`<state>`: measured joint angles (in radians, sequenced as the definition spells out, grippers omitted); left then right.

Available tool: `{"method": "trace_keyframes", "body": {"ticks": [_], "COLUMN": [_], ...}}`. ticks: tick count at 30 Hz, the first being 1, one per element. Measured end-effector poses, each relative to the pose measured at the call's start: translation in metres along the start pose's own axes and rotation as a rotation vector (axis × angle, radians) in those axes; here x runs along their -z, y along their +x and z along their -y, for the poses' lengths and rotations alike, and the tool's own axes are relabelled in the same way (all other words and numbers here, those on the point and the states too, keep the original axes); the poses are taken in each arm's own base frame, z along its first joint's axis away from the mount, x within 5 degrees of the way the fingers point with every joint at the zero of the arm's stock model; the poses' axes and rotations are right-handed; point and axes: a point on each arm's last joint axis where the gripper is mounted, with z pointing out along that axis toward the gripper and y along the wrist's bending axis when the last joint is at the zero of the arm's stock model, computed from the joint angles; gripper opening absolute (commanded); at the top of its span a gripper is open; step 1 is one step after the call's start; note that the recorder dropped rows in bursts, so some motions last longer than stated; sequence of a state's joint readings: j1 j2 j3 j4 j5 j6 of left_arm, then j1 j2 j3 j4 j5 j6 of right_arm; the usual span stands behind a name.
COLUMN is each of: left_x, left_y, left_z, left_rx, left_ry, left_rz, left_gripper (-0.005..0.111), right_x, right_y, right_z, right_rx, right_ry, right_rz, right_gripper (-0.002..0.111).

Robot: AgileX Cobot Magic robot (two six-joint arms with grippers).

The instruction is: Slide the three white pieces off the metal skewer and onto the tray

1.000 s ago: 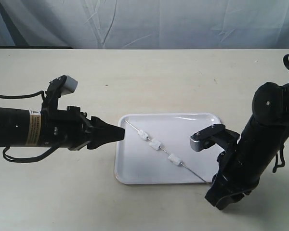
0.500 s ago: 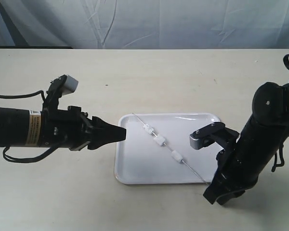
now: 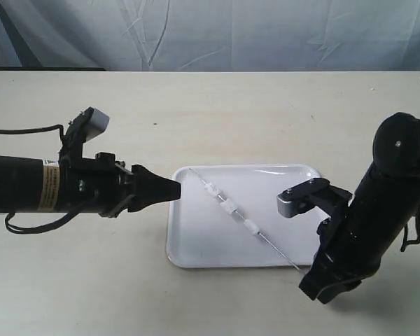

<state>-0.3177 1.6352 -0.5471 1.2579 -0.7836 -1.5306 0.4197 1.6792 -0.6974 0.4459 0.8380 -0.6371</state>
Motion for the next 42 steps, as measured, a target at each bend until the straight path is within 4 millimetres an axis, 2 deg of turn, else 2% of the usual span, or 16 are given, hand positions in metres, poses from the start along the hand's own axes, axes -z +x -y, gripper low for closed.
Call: {"method": "trace_keyframes", "body": {"ticks": [6, 14, 23, 28, 34, 42], "left_x": [0.0, -0.001, -0.034, -0.043, -0.043, -0.044], "left_y": [-0.002, -0.012, 0.011, 0.011, 0.003, 0.001], "left_z": [0.0, -0.006, -0.012, -0.016, -0.014, -0.012], "left_rx": [0.118, 0.264, 0.367, 0.449, 0.502, 0.495], "left_ry": [-0.004, -0.028, -0.029, 0.051, 0.122, 0.159], "left_rz": [0.026, 0.14, 0.071, 0.121, 0.201, 0.207], "left_gripper": [0.04, 0.04, 0.04, 0.04, 0.04, 0.04], "right_x": [0.019, 0.03, 0.039, 0.046, 0.043, 0.042], "right_y": [0.005, 0.012, 0.017, 0.021, 0.028, 0.029], "right_z": [-0.01, -0.018, -0.024, -0.028, -0.03, -0.031], "right_rx": [0.027, 0.042, 0.053, 0.063, 0.058, 0.048], "right_ry": [-0.002, -0.02, -0.031, -0.028, -0.032, -0.043], "right_rz": [0.044, 0.044, 0.049, 0.069, 0.061, 0.065], "right_gripper": [-0.001, -0.001, -0.001, -0.001, -0.001, -0.001]}}
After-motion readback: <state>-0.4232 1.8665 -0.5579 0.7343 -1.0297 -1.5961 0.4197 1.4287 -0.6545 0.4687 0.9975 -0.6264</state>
